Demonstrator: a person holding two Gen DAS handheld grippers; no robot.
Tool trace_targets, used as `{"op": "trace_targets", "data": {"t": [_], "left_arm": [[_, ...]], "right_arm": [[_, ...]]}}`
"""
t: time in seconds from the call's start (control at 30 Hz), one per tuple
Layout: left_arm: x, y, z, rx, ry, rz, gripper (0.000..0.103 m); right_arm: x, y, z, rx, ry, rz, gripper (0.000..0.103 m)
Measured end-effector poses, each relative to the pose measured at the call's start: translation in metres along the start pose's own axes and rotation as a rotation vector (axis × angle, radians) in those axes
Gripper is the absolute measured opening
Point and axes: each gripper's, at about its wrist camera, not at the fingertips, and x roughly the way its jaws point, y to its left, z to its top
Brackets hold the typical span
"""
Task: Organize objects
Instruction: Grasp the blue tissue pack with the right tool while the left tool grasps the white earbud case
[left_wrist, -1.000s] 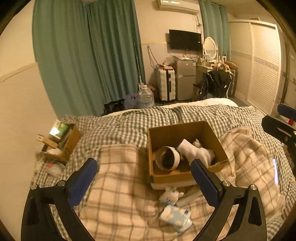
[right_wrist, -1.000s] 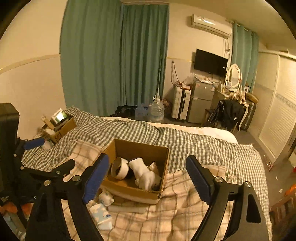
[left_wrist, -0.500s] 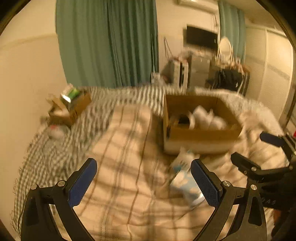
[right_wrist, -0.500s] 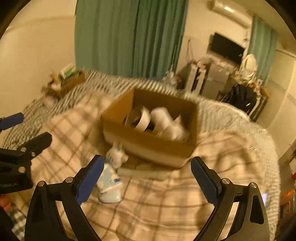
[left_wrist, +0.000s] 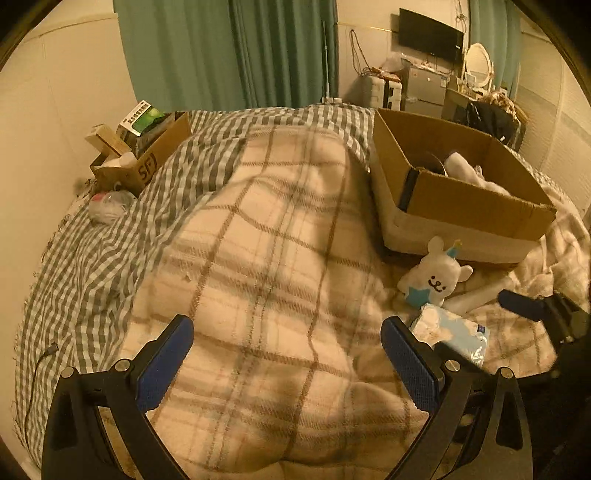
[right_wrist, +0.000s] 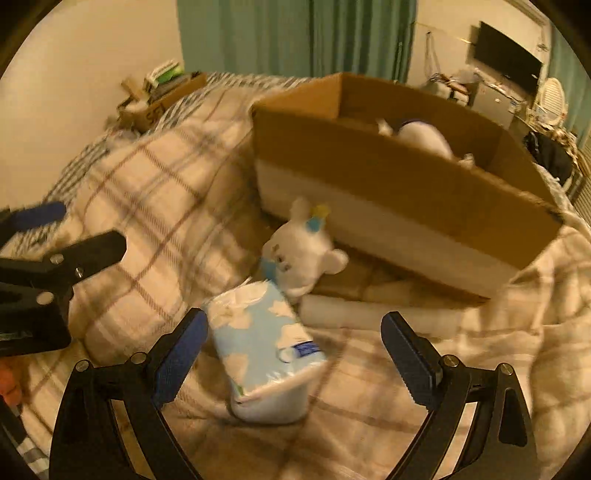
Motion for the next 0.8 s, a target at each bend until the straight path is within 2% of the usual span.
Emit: {"op": "trace_targets", "data": {"t": [0.03, 0.1, 0.13, 0.3, 0.43, 0.63, 0.8], "left_arm": [[0.000, -0.001, 0.000, 0.005, -0.001, 0.003, 0.103], [0.001, -0.002, -0.002, 0.013, -0.001, 0.012, 0.103], [0.001, -0.002, -0.003, 0.015, 0.002, 0.018, 0.103], [-0.002, -0.001, -0.008, 0.007, 0.008, 0.041, 0.103], [-0.010, -0.016, -0.007, 0.049, 0.004, 0.054, 0.103], [-0.007, -0.063, -0.012, 0.045, 0.058, -0.015, 0.103], [0.013, -0.108, -0.023, 0.157, 0.095, 0.015, 0.103]], "right_arm": [[0.005, 0.004, -0.002, -0.014, 0.014, 0.007, 0.091], [0.009, 0.008, -0.005, -0.035, 0.036, 0.024, 0.070], [0.009, 0.008, -0.005, -0.038, 0.042, 0.044, 0.065], [-0.017, -0.001, -0.005, 0.003, -0.016, 0.049, 0.063], [-0.046, -0.032, -0.003, 0.096, -0.055, 0.026, 0.063], [-0.073, -0.082, -0.005, 0.173, -0.077, -0.129, 0.063], [-0.070, -0.096, -0.006, 0.229, -0.078, -0.106, 0.063]]}}
